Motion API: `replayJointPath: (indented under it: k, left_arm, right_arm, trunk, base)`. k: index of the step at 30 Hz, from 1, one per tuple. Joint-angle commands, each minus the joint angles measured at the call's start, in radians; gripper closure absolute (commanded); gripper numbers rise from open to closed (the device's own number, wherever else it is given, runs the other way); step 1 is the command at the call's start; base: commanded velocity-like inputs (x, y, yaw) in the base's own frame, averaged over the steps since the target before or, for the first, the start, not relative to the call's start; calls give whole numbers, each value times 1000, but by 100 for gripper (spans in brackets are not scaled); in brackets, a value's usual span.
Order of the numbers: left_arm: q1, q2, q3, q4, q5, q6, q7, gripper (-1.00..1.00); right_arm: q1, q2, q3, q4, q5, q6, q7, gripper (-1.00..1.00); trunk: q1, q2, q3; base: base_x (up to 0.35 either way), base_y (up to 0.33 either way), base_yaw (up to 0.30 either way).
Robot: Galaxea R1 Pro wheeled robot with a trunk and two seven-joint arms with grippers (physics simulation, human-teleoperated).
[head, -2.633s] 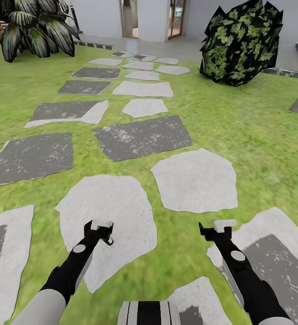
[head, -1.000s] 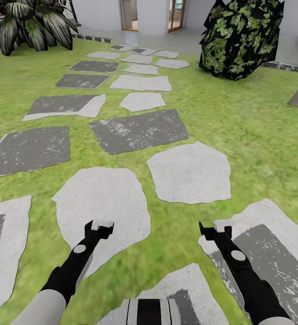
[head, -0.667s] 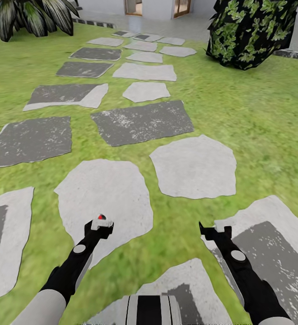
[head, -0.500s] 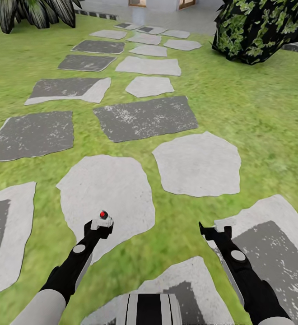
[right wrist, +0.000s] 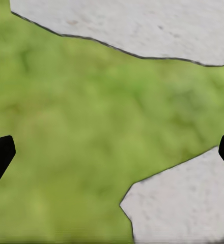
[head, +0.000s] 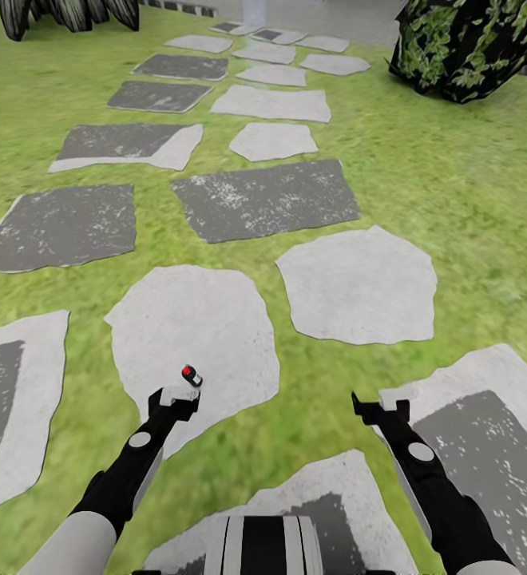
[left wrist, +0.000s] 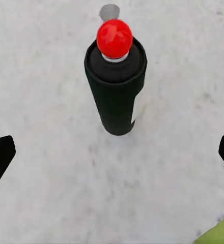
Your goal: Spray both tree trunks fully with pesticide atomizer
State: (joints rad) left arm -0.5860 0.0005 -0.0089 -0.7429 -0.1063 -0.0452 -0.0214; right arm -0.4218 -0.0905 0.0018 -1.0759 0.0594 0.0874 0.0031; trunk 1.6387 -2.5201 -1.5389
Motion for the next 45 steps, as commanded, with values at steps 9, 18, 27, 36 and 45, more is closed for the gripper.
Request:
replayJointPath:
  k: [9,18,27,36,45]
  left_arm:
    - [0,-2,0,5,0,-90,6,-100]
    - [1,-1,0,7,0,-167,8,-100]
    - [2,-2,0,21,0,-169,8,-100]
    - [2,-2,0,23,0,-170,8,-100]
    - [2,-2,-2,23,0,-170,8,-100]
  right_arm:
    - [0,2,1,5,0,0,0,-100]
    - [0,2,0,7,1,-2,-2,-100]
    - [0,2,1,7,1,-3,-2,-100]
    - [0,2,1,7,1,-3,-2,-100]
    - [0,2,1,7,0,-3,-2,-100]
  trunk:
    - [2,-1,-22]
    - [2,-1,-34]
    - [2,-1,-34]
    - [2,-1,-34]
    - [2,-1,-34]
  base:
    - [0,0,23]
    - [0,0,0]
    - [97,31,0]
    - [59,19,0]
    - [125,0,0]
